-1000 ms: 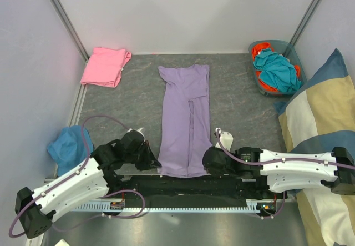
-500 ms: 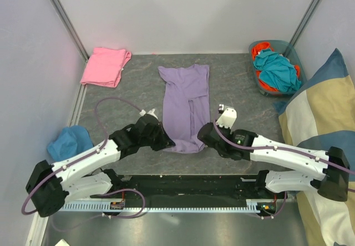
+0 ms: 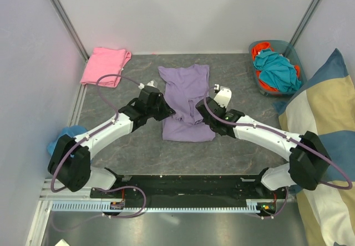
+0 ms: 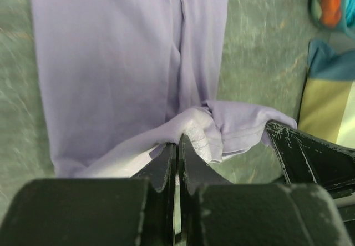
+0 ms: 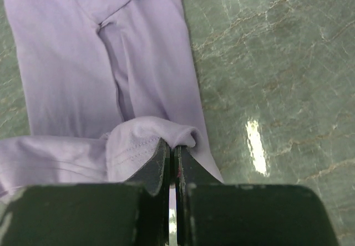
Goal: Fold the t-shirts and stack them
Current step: Fold the folded rectangular tshirt in 1/3 of the way
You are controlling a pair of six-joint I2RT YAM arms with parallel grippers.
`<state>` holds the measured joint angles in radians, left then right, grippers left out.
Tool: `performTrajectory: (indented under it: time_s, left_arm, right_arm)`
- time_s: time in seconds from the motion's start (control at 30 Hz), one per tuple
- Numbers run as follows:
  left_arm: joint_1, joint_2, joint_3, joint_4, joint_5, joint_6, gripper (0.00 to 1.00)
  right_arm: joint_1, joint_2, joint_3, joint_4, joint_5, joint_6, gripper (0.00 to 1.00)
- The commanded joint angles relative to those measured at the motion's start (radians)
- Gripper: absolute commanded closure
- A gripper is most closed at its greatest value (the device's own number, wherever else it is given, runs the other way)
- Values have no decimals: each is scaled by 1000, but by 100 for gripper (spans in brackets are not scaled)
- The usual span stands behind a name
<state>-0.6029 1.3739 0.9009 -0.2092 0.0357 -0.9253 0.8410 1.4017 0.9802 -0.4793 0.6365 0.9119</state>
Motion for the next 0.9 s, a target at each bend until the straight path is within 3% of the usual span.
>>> performTrajectory:
  time_s: [0.0,0.47,0.87]
  left_arm:
    - [54,30,50,41,15,78,98]
    - [104,119,52,87,55,103,98]
    - [141,226,151,85,81,118,98]
  right_arm:
    - [-57,51,57,80,-47,-64,100]
    - [-149,197,91,179,-144,-123,100]
    - [-195,276,152,196,-178,-160,100]
